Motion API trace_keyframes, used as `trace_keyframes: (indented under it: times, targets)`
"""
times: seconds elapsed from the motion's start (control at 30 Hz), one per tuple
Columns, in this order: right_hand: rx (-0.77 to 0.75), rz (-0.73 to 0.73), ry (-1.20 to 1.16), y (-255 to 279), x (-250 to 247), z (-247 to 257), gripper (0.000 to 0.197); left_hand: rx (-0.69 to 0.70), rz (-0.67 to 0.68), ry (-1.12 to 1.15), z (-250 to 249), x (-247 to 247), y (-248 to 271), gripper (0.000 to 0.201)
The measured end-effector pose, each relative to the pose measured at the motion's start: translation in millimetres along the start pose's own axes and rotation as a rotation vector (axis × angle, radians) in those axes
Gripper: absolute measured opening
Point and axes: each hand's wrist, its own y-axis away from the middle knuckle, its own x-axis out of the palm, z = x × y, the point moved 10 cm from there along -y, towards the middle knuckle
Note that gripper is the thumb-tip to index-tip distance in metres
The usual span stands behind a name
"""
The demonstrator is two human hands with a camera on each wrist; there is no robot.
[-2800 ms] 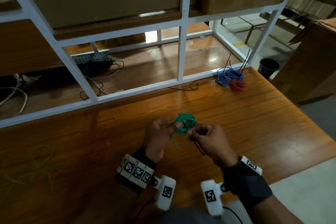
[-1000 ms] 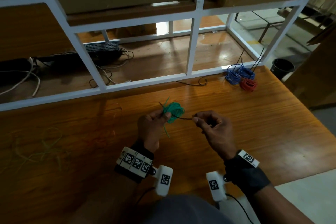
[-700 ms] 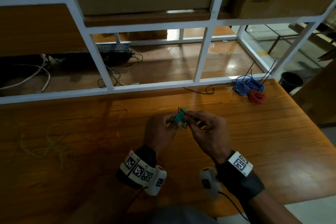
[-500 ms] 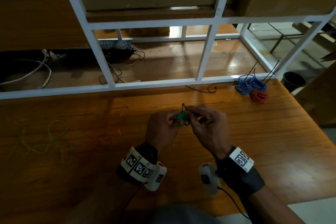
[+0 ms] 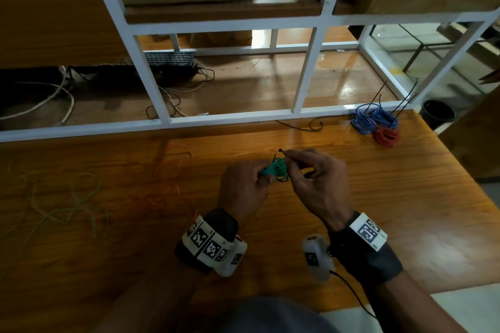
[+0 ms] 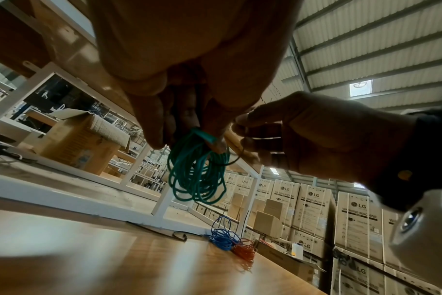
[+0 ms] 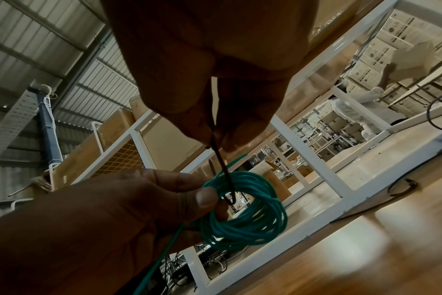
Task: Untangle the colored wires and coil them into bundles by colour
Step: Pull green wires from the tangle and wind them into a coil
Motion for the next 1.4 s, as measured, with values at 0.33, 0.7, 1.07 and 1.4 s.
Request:
trace_keyframes:
  times: [0.33, 0.7, 1.07, 1.4]
  targets:
    - [0.001, 0.046, 0.026, 4, 5, 1, 0.019, 0.024, -0.008, -0.051, -7, -2, 3, 0.034]
    - [0.057, 0.154, 0.110, 3, 11, -13, 0.022, 0.089, 0.025, -0.213, -16, 2, 9, 0.028]
    - [0.073, 0.177, 0.112, 9, 7, -15, 0.020, 0.132, 0.079, -0.342, -24, 8, 12, 0.030]
    - [0.069, 0.179, 0.148, 11, 9, -20, 0.018, 0.161, 0.072, -0.346, -22, 9, 14, 0.028]
